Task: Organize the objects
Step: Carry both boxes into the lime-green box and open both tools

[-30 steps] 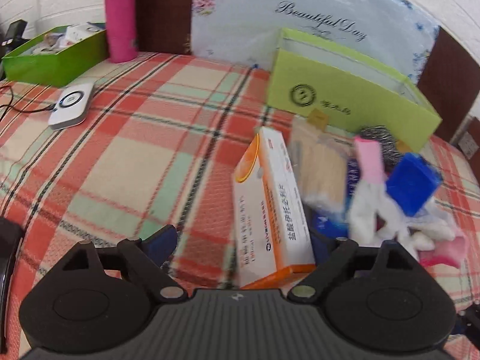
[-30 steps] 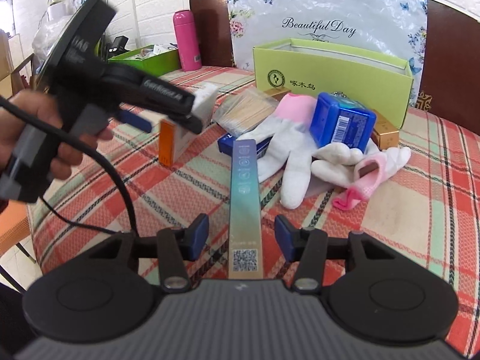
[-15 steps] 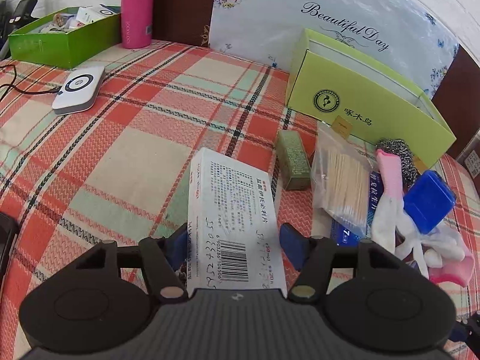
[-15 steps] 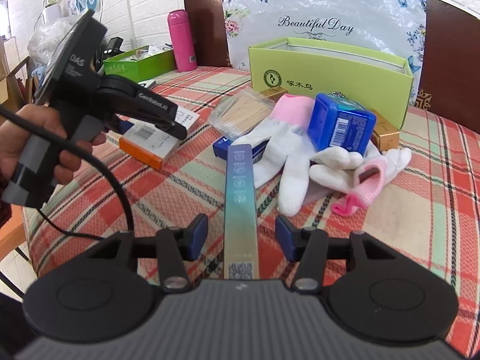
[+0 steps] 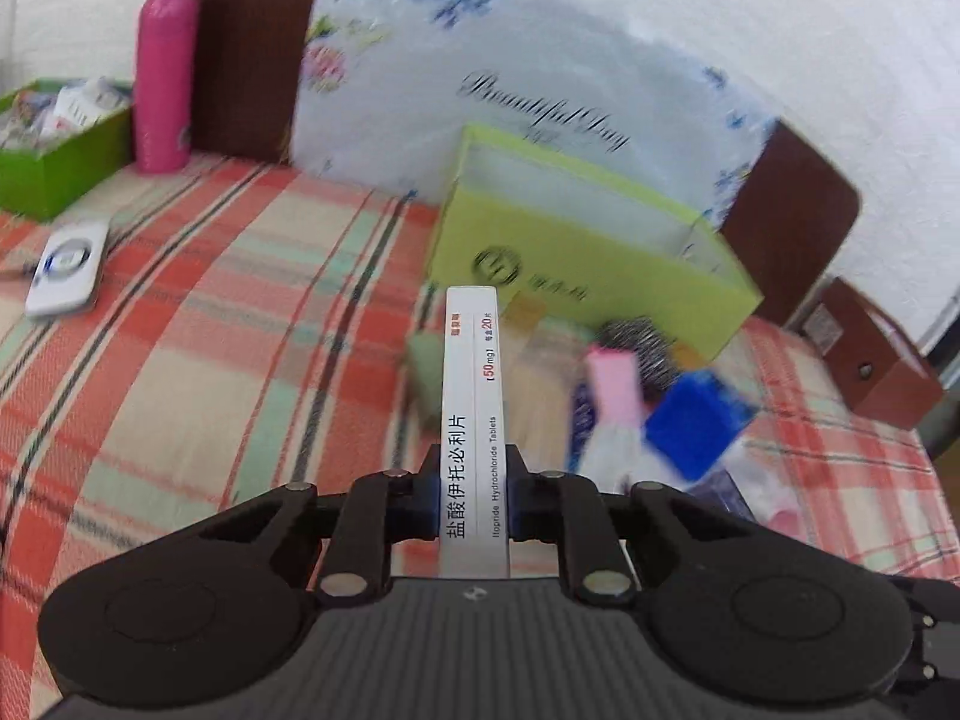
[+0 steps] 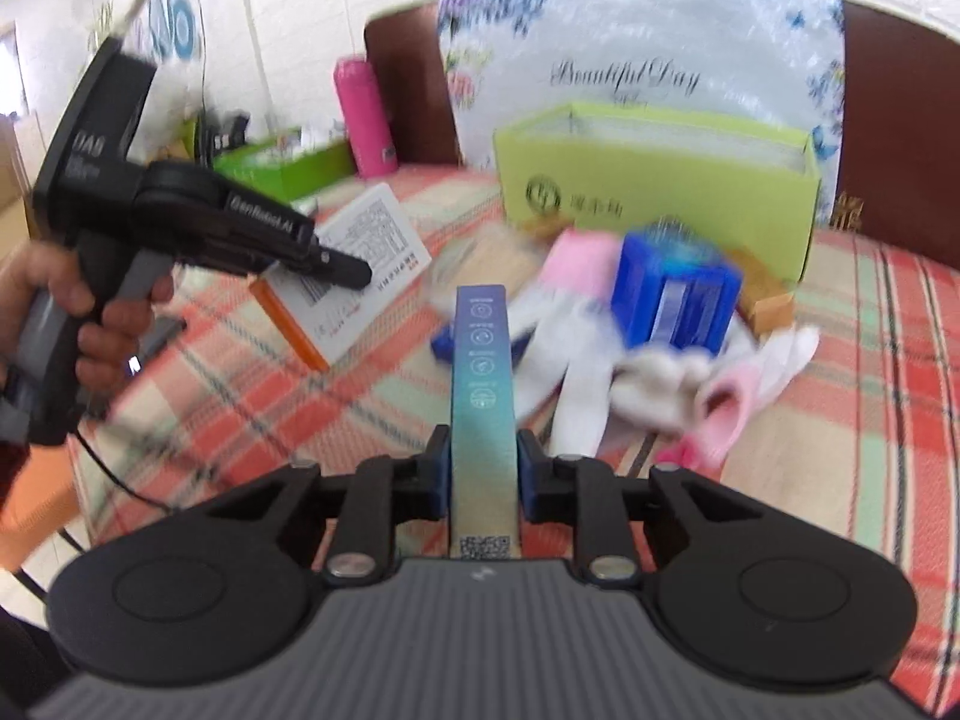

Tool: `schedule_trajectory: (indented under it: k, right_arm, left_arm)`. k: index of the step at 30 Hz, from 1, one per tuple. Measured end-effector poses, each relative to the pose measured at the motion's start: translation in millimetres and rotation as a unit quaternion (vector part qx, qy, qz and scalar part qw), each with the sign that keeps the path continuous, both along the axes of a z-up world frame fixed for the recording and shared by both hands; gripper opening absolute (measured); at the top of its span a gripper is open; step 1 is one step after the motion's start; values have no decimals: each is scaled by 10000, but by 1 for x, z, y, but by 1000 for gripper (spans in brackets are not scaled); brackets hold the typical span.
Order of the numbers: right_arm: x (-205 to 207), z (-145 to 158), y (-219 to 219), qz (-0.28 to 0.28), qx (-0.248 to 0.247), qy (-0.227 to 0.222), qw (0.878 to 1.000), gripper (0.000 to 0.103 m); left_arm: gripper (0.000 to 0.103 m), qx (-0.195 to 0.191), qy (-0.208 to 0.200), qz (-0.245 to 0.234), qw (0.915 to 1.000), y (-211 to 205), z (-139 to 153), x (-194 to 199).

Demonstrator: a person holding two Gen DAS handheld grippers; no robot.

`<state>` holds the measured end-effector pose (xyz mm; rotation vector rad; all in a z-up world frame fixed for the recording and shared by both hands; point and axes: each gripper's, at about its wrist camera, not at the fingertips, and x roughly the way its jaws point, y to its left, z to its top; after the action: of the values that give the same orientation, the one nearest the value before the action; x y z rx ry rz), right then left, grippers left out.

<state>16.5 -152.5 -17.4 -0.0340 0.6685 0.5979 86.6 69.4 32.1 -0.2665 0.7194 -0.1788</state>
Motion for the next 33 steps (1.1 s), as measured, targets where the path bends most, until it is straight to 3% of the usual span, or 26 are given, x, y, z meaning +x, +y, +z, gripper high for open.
schedule_trajectory:
  k: [8,14,18,22,25,33]
  right_arm:
    - [52,72,-17,-396,290,-743,9960,21]
    - [127,102,-35,-962,107,-1000,9903,21]
    - [181,96,-32,-1173,-155,-1002,9879,21]
    - [227,72,-25,-1416,-644,-1088,9818,21]
    - [251,54,-17,-1394,-949,-1181,9786,21]
    - [291,16,-12,-1379,-1157,-857,9799,22]
  left_arm:
    - [18,-7,-1010,-648,9928,-44,70,28]
    - [18,-94,-1082,-706,9916,-66,86,89]
    - [18,-146,-1040,-577,9928,-71,84,129]
    - [18,11,-957,-511,9941,-75,74,161]
    - [18,132,-862,-476,9951,-76,64,182]
    - [19,275,-680,-339,9967,-79,30,222]
